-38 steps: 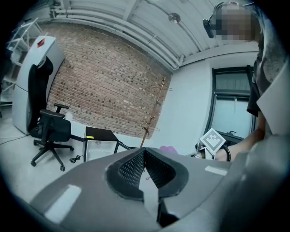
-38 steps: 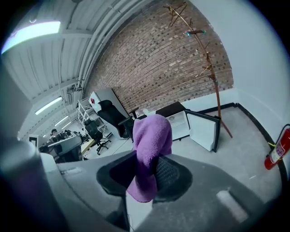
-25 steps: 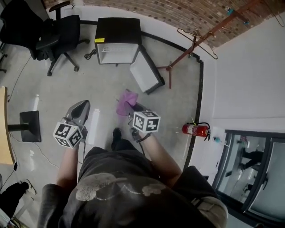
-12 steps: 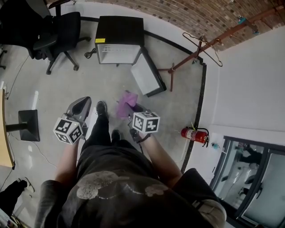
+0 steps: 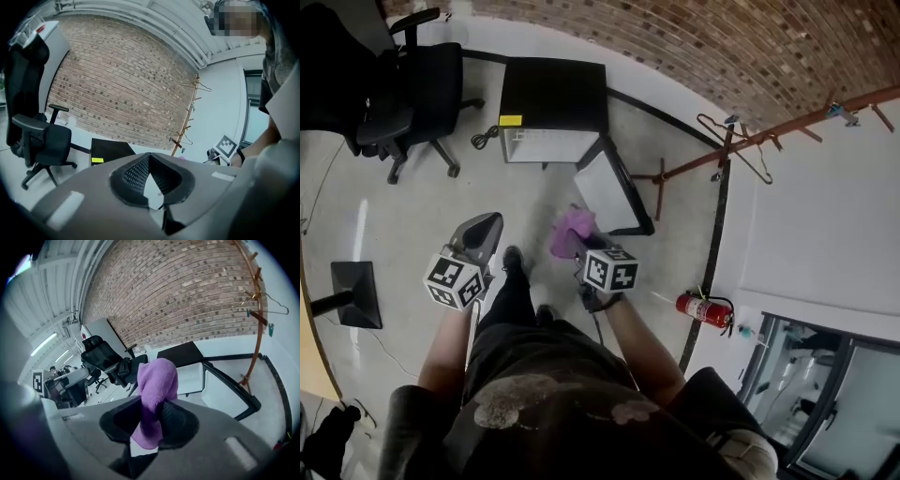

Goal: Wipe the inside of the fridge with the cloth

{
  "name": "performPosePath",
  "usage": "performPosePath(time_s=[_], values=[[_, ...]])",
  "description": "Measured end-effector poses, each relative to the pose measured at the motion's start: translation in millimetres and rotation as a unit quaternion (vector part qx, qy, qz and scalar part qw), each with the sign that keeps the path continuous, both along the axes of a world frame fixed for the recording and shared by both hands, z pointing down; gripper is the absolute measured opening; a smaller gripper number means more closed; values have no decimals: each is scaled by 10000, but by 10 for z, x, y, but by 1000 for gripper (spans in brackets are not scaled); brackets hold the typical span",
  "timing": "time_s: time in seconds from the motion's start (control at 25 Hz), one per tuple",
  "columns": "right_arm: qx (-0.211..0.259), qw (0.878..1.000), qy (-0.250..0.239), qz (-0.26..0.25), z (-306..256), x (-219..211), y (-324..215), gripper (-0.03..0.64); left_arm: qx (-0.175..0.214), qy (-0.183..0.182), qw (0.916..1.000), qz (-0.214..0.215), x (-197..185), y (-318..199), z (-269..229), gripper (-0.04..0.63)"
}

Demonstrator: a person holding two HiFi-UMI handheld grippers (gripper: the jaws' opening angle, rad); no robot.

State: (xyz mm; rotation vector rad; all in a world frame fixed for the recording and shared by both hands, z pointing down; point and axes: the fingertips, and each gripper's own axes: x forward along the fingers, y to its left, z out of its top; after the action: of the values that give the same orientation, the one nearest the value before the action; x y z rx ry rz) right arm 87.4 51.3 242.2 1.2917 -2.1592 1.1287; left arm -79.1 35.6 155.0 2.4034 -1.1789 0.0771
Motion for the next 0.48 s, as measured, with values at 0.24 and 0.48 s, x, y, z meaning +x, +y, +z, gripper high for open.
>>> performPosePath(time_s=[0.24, 0.48], values=[[-208, 9997, 147, -13, 92, -277, -577, 84, -230, 58, 9996, 141, -249, -545, 215, 17], [-228, 9991, 344, -8, 210, -380, -1012, 84, -361, 5, 9985, 419, -327, -1047, 451, 17]])
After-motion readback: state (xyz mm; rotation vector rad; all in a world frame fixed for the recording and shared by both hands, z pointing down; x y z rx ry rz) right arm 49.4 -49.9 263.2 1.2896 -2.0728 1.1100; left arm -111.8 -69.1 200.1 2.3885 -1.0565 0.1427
